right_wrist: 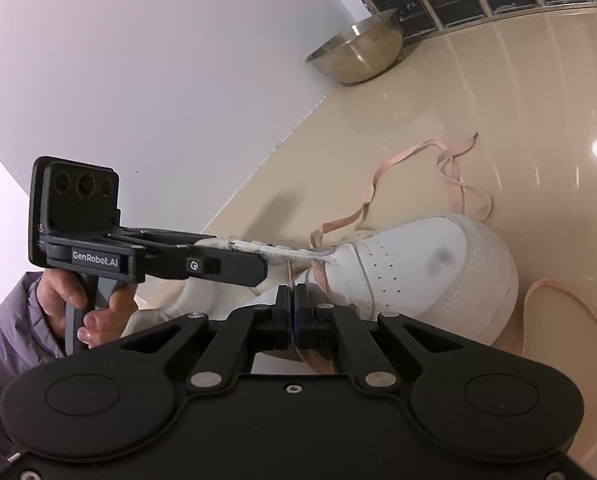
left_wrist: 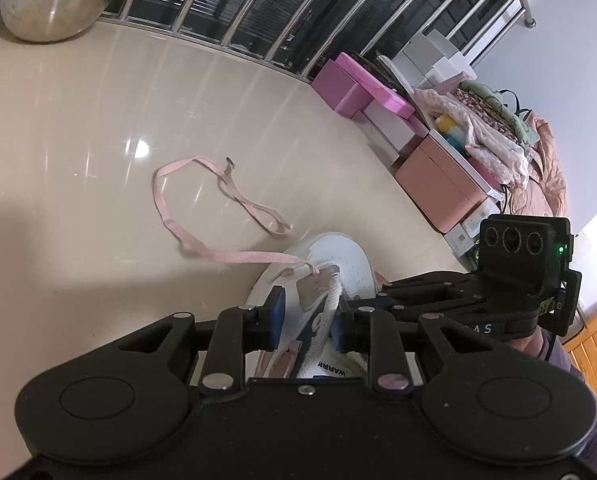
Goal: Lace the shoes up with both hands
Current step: 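Insert the lace tip into an eyelet with the right gripper while the left gripper holds the sneaker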
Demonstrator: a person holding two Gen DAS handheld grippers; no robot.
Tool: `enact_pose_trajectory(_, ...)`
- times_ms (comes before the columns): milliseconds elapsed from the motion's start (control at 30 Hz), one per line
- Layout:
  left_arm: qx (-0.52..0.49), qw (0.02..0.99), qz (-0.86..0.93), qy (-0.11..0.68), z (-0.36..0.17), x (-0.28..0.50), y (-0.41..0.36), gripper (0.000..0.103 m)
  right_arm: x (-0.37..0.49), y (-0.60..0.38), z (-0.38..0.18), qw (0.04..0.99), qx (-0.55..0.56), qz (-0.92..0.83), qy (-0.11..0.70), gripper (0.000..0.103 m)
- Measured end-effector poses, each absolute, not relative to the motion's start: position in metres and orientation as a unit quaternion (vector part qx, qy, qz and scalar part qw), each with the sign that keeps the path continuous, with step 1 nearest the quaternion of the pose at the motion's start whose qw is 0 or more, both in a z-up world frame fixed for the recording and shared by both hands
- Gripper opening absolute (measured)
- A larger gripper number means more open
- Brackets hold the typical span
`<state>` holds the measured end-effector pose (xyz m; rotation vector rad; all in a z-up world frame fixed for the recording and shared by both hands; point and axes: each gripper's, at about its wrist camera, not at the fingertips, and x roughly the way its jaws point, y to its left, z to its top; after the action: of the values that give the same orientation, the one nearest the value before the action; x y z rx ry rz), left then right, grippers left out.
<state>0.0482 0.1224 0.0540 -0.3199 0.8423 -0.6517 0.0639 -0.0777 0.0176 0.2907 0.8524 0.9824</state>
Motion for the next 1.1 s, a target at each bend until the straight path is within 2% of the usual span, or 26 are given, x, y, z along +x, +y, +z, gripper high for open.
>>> enact_pose_trajectory(133, -0.058, 0.867, -0.318, 0.379, 0.061, 0.035, 0.105, 0.020, 0.065, -0.075, 0.018, 0.790, 0.142, 0.454, 0.387, 0.000)
enact_pose_trajectory(367, -0.012, 0.872, -0.320, 0.371, 0.066, 0.013, 0.093, 0.021, 0.055, -0.074, 0.015, 0.794, 0.129, 0.469, 0.365, 0.000)
enact_pose_trajectory(400, -0.012, 0.874, -0.327, 0.360, 0.068, 0.008, 0.095, 0.025, 0.053, -0.075, 0.014, 0.793, 0.122, 0.475, 0.361, 0.000)
enact_pose_trajectory(467, -0.022, 0.883, -0.338, 0.324, 0.077, 0.000, 0.104, 0.027, 0.052, -0.075, 0.013, 0.793, 0.115, 0.482, 0.355, 0.000)
enact_pose_trajectory(533, -0.069, 0.894, -0.329, 0.296, 0.086, -0.001, 0.122, 0.045, 0.054, -0.075, 0.012, 0.792, 0.114, 0.485, 0.353, 0.000)
enact_pose_trajectory(600, -0.121, 0.892, -0.320, 0.295, 0.089, 0.010, 0.134, 0.046, 0.055, -0.074, 0.012, 0.790, 0.112, 0.488, 0.353, 0.000)
enact_pose_trajectory(667, -0.143, 0.883, -0.310, 0.321, 0.083, 0.023, 0.131, 0.039, 0.056, -0.074, 0.012, 0.789, 0.110, 0.491, 0.353, 0.000)
enact_pose_trajectory(700, -0.153, 0.878, -0.305, 0.336, 0.080, 0.030, 0.128, 0.030, 0.056, -0.074, 0.012, 0.788, 0.110, 0.492, 0.354, 0.000)
enact_pose_trajectory(900, -0.162, 0.860, -0.300, 0.380, 0.063, 0.043, 0.119, 0.025, 0.054, -0.078, 0.010, 0.787, 0.111, 0.495, 0.352, 0.000)
enact_pose_trajectory(967, -0.162, 0.859, -0.299, 0.382, 0.061, 0.044, 0.120, 0.020, 0.054, -0.078, 0.010, 0.786, 0.110, 0.496, 0.352, 0.000)
enact_pose_trajectory(1033, -0.157, 0.855, -0.306, 0.388, 0.061, 0.043, 0.118, 0.005, 0.055, -0.078, 0.010, 0.786, 0.109, 0.497, 0.351, 0.000)
enact_pose_trajectory(1100, -0.157, 0.855, -0.307, 0.387, 0.061, 0.041, 0.117, 0.002, 0.055, -0.077, 0.010, 0.787, 0.109, 0.496, 0.351, 0.000)
